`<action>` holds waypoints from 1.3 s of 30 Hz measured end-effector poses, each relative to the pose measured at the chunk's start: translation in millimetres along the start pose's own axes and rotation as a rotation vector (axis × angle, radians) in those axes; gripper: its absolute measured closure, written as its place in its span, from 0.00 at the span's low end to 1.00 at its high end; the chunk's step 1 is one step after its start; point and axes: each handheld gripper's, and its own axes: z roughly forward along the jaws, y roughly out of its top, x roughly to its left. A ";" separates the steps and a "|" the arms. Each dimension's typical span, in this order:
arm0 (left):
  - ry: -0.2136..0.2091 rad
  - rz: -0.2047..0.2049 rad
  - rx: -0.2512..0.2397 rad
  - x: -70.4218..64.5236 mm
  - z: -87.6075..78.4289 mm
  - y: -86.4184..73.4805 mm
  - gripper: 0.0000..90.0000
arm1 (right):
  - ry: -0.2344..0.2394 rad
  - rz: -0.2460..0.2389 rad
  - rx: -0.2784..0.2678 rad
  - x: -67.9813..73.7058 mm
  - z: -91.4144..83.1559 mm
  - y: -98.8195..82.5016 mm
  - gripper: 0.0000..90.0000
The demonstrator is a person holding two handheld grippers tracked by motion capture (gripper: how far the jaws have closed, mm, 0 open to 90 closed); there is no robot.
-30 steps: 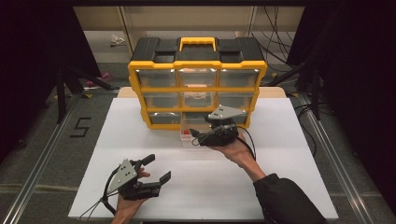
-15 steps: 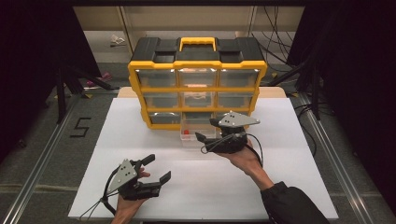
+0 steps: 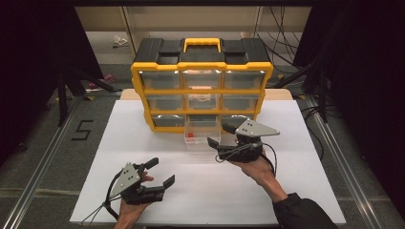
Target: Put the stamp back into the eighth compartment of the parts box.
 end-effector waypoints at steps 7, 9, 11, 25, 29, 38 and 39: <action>0.000 0.000 0.000 0.0 -0.1 0.0 0.18 | -0.001 -0.002 -0.020 0.7 -8.4 -6.5 0.33; 0.000 0.000 0.000 0.0 0.0 0.0 0.18 | -0.002 -0.002 -0.026 0.9 -10.7 -8.2 0.33; 0.000 0.000 0.000 -0.1 0.0 0.0 0.18 | -0.002 0.000 -0.028 1.1 -11.9 -9.3 0.33; 0.000 0.001 -0.002 0.0 -0.3 0.2 0.18 | 0.002 0.012 -0.046 2.1 -20.4 -22.1 0.33; 0.000 0.001 -0.002 -0.2 -0.2 0.2 0.18 | 0.002 0.015 -0.046 1.6 -21.4 -24.1 0.32; 0.000 0.001 -0.005 -0.4 -0.4 0.3 0.18 | -0.002 0.015 -0.054 0.9 -25.8 -28.9 0.32; 0.000 0.002 -0.005 -0.4 -0.5 0.4 0.18 | -0.002 0.015 -0.055 1.0 -26.3 -29.5 0.32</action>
